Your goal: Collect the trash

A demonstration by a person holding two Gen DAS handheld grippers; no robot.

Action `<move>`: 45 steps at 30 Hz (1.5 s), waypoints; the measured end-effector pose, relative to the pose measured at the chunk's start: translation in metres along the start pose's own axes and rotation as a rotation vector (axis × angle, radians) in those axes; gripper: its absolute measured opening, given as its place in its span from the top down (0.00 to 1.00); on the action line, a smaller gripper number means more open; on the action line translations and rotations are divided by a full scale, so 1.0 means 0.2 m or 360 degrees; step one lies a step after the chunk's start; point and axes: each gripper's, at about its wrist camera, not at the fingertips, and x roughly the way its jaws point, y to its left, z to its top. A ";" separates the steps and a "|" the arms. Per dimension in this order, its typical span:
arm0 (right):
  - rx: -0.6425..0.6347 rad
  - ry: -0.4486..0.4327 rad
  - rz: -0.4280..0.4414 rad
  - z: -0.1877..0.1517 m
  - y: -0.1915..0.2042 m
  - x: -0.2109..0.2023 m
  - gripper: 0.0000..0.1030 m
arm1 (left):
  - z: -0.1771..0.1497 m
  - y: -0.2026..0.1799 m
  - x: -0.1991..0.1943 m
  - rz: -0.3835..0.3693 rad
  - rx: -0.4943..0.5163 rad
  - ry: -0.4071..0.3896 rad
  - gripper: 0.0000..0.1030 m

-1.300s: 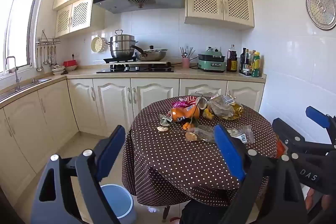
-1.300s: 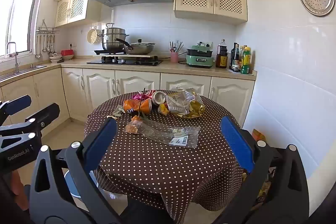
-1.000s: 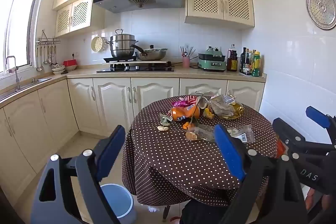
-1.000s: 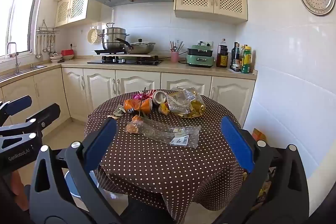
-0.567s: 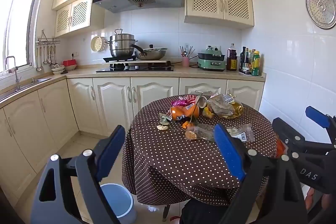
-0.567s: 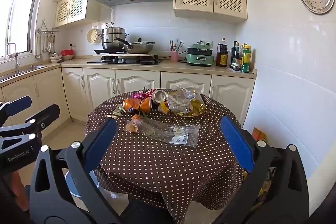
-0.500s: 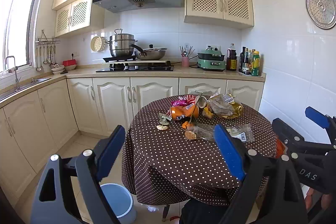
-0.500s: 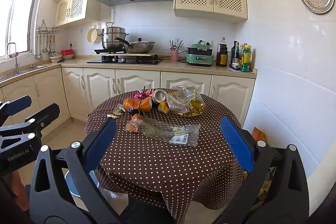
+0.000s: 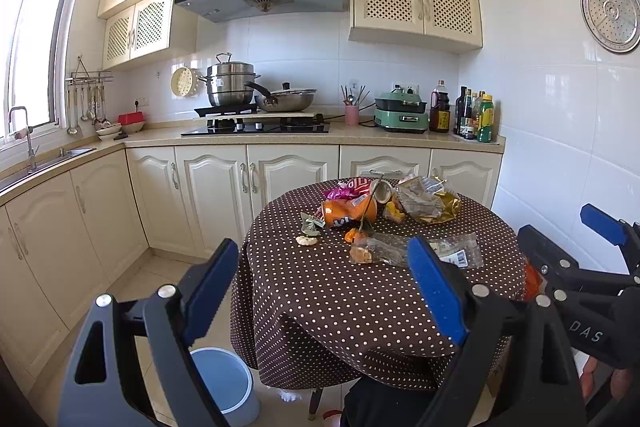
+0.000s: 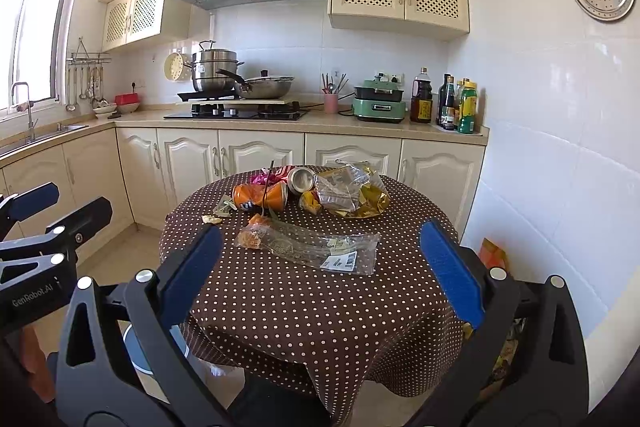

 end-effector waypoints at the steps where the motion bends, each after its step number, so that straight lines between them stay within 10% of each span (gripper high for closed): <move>1: 0.0002 0.0002 0.0001 0.00 0.00 0.00 0.06 | 0.00 0.00 0.00 0.0000 0.0002 0.0000 0.17; 45: 0.0081 0.0072 -0.0009 -0.05 -0.05 0.12 0.06 | 0.00 -0.01 0.07 -0.0016 0.0025 0.0083 0.17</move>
